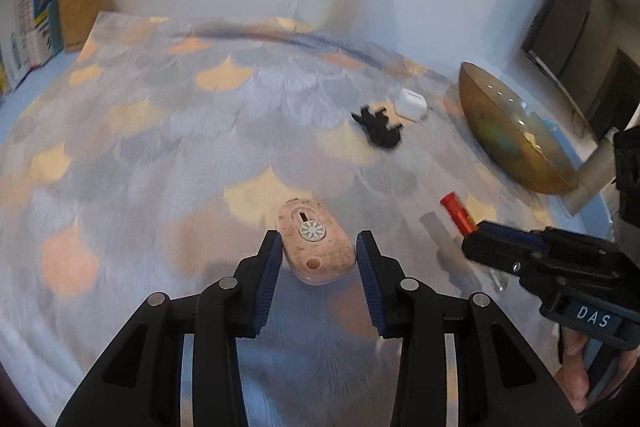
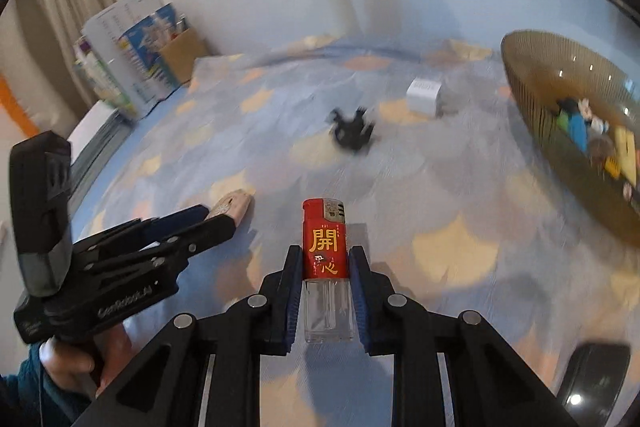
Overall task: Organize rigid objects
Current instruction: 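Grasp the pink round toy with the left tool while the right tool grasps the red lighter, then carry the pink toy and red lighter to the amber bowl and release both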
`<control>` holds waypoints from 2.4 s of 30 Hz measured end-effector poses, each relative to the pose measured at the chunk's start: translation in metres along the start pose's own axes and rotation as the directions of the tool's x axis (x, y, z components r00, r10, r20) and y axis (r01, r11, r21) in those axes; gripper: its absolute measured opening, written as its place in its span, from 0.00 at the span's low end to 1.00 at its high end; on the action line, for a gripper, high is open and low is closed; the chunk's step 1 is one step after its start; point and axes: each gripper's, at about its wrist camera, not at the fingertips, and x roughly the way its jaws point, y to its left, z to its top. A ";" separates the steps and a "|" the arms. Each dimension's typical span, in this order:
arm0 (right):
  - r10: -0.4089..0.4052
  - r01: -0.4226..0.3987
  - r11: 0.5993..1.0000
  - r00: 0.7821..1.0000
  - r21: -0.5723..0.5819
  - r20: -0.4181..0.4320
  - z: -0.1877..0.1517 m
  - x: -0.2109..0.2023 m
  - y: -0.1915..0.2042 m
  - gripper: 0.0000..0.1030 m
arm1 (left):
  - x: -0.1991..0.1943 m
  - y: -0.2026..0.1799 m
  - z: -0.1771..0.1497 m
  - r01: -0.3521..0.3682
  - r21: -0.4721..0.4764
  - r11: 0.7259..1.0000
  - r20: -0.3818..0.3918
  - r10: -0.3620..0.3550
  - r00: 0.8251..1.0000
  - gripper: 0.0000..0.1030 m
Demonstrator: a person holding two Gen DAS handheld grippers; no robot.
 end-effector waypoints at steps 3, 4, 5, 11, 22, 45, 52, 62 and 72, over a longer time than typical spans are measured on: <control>-0.030 0.029 0.999 0.999 -0.026 -0.030 -0.015 0.004 0.004 0.22 | 0.000 -0.001 -0.007 -0.003 -0.004 1.000 -0.026 0.003 1.000 0.34; -0.048 0.047 0.998 0.998 -0.036 -0.042 -0.015 0.011 0.007 0.22 | -0.002 -0.003 -0.008 -0.010 0.001 1.000 -0.021 0.010 1.000 0.34; -0.068 0.066 0.997 0.996 -0.049 -0.052 -0.019 0.016 0.008 0.22 | -0.002 -0.004 -0.009 -0.013 0.005 1.000 -0.020 0.013 1.000 0.35; -0.066 0.064 0.996 0.997 -0.065 -0.029 -0.024 0.019 0.012 0.32 | -0.002 -0.009 -0.014 -0.044 0.043 0.998 -0.017 0.045 0.999 0.63; -0.119 0.120 0.987 0.993 -0.107 0.016 -0.030 0.019 0.020 0.34 | 0.000 -0.014 -0.015 -0.122 0.075 0.990 -0.007 0.123 0.992 0.63; -0.211 0.238 0.941 0.969 -0.242 0.131 -0.036 -0.042 0.053 0.22 | -0.043 -0.060 0.003 -0.011 0.195 0.981 0.146 -0.018 0.989 0.33; -0.305 0.355 0.907 0.924 -0.225 0.229 -0.013 -0.098 0.022 0.22 | -0.051 -0.095 0.042 0.024 0.225 0.974 0.201 -0.070 0.977 0.33; -0.447 0.466 0.885 0.846 0.004 0.290 0.046 -0.171 -0.100 0.22 | -0.020 -0.181 0.114 0.082 0.300 0.950 0.227 -0.154 0.961 0.33; -0.517 0.517 0.855 0.844 0.042 0.140 0.058 -0.121 -0.143 0.22 | 0.041 -0.238 0.122 0.103 0.363 0.926 0.150 -0.167 0.975 0.33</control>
